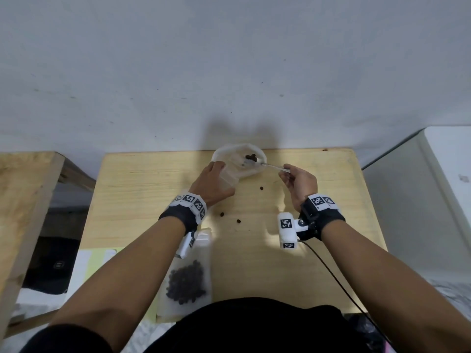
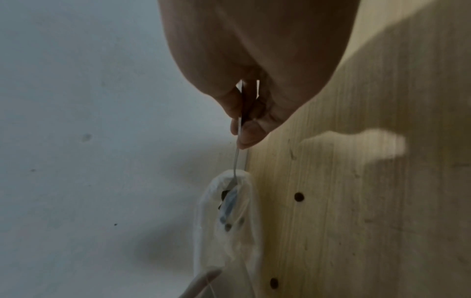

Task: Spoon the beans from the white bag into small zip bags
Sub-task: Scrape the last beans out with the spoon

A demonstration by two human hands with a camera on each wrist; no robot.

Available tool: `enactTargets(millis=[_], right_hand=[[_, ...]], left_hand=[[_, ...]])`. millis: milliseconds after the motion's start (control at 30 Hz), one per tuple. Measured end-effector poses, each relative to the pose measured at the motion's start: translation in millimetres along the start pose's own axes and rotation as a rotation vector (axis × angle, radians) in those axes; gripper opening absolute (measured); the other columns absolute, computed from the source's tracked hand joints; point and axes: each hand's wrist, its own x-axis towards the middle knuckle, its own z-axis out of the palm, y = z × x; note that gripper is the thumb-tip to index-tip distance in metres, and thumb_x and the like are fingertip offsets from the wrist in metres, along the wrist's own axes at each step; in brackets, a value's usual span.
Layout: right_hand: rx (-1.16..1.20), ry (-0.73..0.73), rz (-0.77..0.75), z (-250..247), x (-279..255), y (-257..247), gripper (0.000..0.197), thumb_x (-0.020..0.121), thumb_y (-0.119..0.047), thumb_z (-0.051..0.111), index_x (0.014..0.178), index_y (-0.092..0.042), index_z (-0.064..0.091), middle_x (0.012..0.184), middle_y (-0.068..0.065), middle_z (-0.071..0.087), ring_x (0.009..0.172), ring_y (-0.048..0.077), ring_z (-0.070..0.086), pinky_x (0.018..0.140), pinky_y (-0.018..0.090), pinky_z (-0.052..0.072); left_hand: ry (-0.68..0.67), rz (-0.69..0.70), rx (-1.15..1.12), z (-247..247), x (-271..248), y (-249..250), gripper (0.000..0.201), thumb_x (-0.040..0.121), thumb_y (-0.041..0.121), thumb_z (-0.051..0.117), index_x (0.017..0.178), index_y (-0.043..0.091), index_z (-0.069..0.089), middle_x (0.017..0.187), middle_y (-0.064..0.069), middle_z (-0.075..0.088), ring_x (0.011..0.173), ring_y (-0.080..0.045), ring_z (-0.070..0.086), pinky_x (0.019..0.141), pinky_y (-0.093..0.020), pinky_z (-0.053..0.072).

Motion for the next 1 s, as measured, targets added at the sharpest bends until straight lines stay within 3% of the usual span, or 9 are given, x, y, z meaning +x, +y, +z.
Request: enactTargets(millis=[267, 633, 1000], right_hand=[[-0.039, -0.076, -0.013, 5, -11, 2, 0.025, 0.095, 0.001, 0.044, 0.094, 0.0, 0.07, 0.084, 0.017, 0.07, 0.081, 0.02, 0.069, 0.09, 0.028, 0.056], [-0.107, -0.09, -0.094, 0, -12, -8, 0.026, 0.094, -0.001, 0.045, 0.091, -0.003, 0.071, 0.08, 0.014, 0.07, 0.075, 0.019, 0.069, 0.087, 0.029, 0.057], [-0.235, -0.167, -0.242, 2, -17, -22, 0.026, 0.095, -0.002, 0.044, 0.091, -0.004, 0.07, 0.083, 0.013, 0.068, 0.076, 0.021, 0.066, 0.086, 0.032, 0.056]], left_hand=[[-0.015, 0.052, -0.015, 5, -2, 7, 0.073, 0.075, 0.037, 0.072, 0.138, 0.018, 0.041, 0.138, 0.001, 0.046, 0.118, -0.022, 0.05, 0.095, -0.04, 0.049], [0.029, -0.04, -0.01, -1, 2, 1, 0.073, 0.077, 0.034, 0.072, 0.139, 0.014, 0.039, 0.133, -0.003, 0.046, 0.118, -0.023, 0.049, 0.092, -0.038, 0.047], [0.065, -0.071, 0.031, 0, 5, 9, 0.074, 0.075, 0.037, 0.068, 0.139, 0.017, 0.037, 0.137, -0.005, 0.047, 0.121, -0.028, 0.048, 0.1, -0.045, 0.044]])
